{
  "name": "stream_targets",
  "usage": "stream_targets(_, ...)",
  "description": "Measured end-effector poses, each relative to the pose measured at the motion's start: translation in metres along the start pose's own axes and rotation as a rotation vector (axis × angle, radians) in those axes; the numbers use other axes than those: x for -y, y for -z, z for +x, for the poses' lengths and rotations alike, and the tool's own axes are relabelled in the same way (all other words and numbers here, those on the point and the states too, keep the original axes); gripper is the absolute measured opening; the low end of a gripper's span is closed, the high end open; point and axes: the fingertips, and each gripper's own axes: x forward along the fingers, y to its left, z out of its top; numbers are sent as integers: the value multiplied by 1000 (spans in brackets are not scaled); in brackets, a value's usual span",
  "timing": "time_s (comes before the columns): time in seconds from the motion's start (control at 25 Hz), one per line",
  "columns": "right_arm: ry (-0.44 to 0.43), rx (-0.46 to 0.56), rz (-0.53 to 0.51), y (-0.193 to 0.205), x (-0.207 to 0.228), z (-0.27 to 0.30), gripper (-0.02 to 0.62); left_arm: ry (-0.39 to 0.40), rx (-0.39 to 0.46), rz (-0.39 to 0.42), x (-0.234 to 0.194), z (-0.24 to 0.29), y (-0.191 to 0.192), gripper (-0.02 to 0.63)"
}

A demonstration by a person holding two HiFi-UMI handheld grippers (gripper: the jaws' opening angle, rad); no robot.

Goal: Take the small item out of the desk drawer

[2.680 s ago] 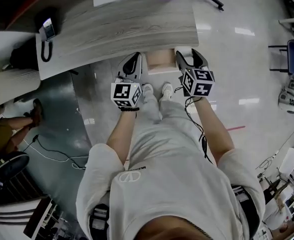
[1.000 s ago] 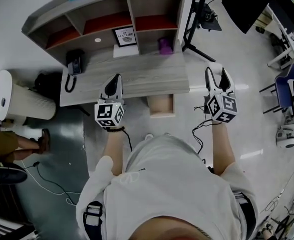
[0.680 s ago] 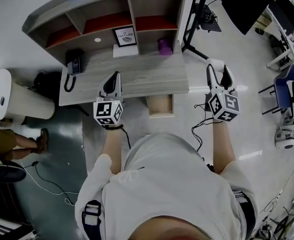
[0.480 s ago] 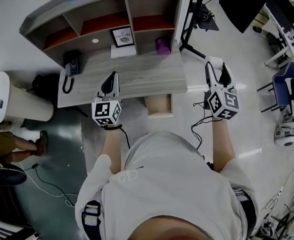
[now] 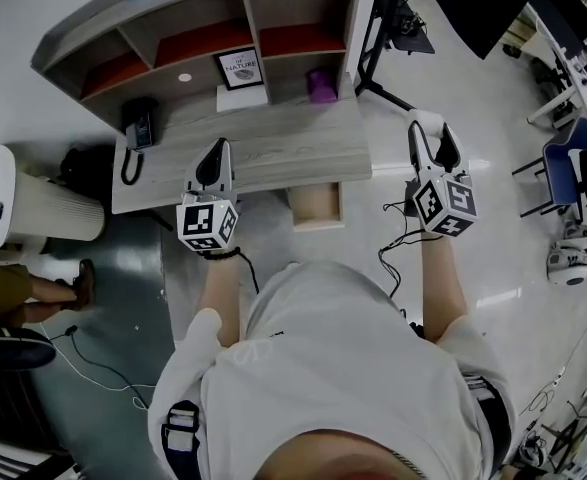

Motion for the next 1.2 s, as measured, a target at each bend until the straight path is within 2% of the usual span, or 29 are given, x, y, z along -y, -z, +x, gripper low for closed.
stream_targets(0.64,18,-33,16,7,11,-6,249,0,14,-3,9,-4,-8,-2)
stream_targets(1.2,30,-54,17,14,17,-2,249,-4,3,-7,9,0,0,-2)
